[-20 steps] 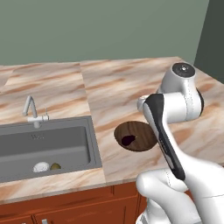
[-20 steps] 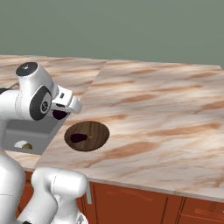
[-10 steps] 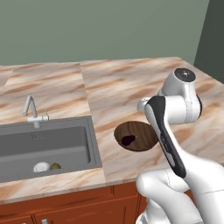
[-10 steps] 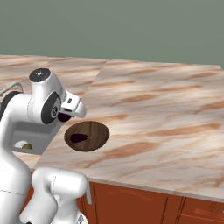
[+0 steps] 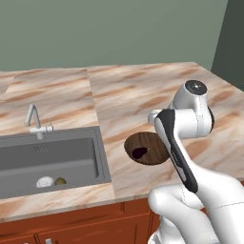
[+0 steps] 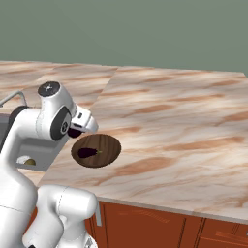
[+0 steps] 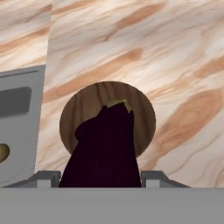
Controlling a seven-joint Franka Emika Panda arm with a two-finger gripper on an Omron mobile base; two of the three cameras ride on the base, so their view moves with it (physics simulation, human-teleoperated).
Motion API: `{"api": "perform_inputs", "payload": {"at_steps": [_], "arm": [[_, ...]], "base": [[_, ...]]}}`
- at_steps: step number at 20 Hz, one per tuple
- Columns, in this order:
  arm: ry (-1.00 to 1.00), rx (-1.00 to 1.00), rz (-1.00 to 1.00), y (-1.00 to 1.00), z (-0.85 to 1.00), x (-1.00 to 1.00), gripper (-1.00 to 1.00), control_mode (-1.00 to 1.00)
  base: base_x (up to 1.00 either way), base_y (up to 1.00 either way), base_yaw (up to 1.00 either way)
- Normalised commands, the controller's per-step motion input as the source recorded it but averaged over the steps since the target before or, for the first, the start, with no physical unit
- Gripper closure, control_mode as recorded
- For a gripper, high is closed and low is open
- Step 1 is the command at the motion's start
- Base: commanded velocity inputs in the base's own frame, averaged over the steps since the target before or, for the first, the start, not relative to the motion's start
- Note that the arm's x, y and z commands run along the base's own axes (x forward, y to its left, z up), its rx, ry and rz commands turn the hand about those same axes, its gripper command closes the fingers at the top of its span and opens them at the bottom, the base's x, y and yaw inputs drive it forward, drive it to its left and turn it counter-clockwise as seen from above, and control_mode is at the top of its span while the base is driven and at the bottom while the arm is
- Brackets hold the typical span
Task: Pick the eggplants from the cabinet and place them in one bowl. Pick the potato from the sink and place it in the other bowl.
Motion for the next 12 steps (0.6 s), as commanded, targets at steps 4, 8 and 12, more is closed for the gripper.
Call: {"api": "perform_inputs", "payload": {"at_steps": [4, 8, 12], "arm": [[0.0, 0.0, -0.05, -0.05, -0.2, 0.11, 1.0, -1.0], [0.01, 0.0, -0.08, -0.03, -0.21, 0.05, 1.0, -1.0], [0.02, 0.0, -0.08, -0.04, -0.22, 0.04, 1.0, -1.0]], "base": [[0.0, 0.0, 0.0], [0.0, 0.0, 0.0], [0.0, 0.0, 0.0]]}}
